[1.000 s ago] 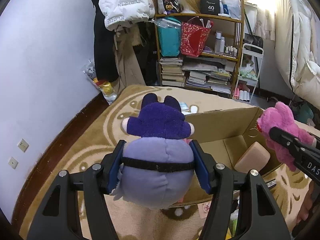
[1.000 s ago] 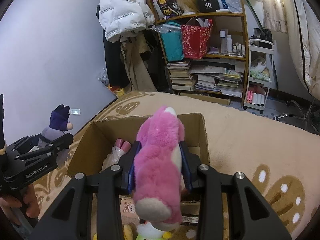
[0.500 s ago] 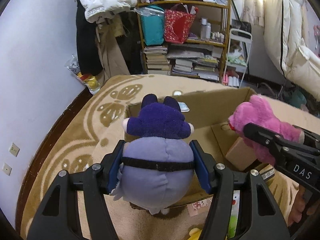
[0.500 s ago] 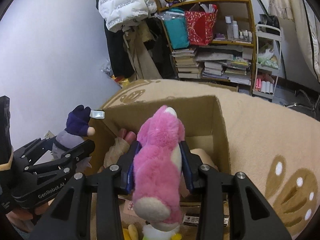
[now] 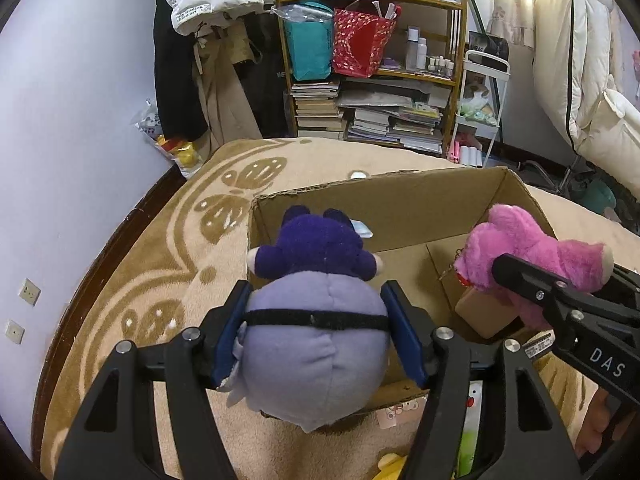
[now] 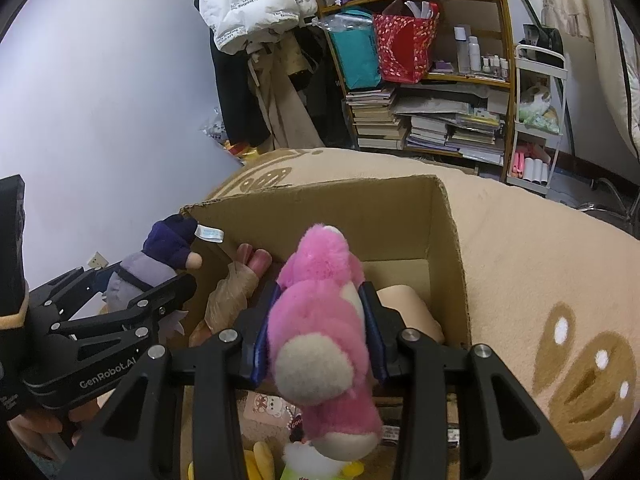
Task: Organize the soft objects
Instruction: 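Open both tools to drop the purple plush and pink bear into the box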
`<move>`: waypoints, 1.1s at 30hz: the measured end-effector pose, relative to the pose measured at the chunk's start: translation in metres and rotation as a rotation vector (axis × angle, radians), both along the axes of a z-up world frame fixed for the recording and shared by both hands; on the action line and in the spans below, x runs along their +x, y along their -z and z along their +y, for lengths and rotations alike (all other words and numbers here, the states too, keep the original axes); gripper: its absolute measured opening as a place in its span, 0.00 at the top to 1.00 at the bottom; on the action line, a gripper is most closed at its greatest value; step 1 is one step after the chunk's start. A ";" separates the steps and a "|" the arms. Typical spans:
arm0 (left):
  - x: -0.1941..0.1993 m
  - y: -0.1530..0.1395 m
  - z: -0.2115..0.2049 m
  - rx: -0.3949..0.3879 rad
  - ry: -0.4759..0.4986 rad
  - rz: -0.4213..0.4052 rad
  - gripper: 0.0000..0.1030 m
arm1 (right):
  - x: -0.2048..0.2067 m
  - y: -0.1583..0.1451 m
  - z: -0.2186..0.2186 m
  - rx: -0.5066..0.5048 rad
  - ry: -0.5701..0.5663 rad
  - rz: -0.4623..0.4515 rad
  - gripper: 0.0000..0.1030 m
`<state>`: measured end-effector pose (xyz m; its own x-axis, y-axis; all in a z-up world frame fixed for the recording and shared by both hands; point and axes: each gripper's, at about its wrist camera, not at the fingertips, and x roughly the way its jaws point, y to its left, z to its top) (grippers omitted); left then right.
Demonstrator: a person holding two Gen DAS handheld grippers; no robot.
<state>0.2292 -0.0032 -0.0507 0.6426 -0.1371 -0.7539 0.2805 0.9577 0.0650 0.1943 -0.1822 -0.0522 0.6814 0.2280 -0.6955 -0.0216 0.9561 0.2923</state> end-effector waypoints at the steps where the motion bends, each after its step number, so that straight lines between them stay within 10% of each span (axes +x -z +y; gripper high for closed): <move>1: 0.000 -0.001 0.001 -0.004 -0.004 0.001 0.37 | -0.001 -0.001 0.000 0.002 0.001 0.001 0.59; 17: -0.030 -0.034 0.031 -0.010 -0.088 -0.098 0.02 | -0.016 -0.033 -0.002 -0.009 0.030 -0.051 0.01; 33: -0.082 -0.054 0.048 -0.012 -0.091 -0.081 0.02 | -0.056 -0.055 -0.003 0.017 0.070 -0.091 0.00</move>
